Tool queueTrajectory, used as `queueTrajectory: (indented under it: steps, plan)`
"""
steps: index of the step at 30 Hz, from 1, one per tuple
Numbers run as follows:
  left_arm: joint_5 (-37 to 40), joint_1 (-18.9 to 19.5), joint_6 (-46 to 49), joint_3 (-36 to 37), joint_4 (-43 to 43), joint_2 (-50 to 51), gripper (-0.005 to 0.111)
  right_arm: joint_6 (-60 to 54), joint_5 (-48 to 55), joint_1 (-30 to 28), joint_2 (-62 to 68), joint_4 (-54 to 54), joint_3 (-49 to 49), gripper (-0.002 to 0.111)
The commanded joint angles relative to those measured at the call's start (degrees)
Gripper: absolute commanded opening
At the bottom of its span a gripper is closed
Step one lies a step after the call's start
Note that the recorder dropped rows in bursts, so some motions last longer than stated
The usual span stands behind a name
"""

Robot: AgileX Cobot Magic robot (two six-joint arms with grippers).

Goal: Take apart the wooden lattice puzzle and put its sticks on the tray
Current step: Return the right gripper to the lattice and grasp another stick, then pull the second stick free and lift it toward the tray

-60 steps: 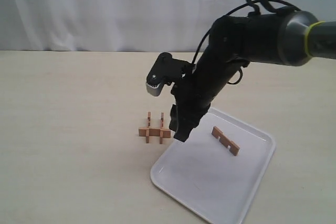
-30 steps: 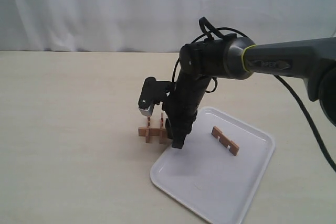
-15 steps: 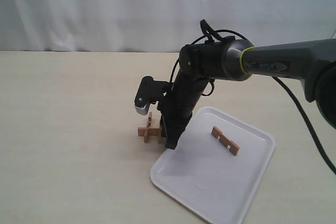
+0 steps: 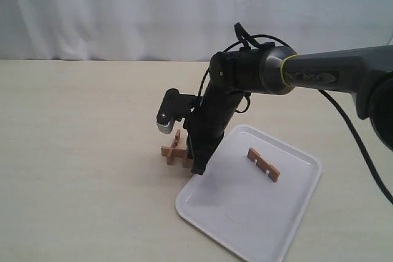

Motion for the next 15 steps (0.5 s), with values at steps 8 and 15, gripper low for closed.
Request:
queueTrajectory:
  steps: [8,15]
  plan:
    - [-0.7,0.1,-0.2,0.1,0.1,0.0,0.000,0.9,2.1,0.0,-2.4,0.3,-0.2,0.004]
    - [-0.7,0.1,-0.2,0.1,0.1,0.0,0.000,1.7,3.8,0.0,-5.3,0.3,-0.2,0.004]
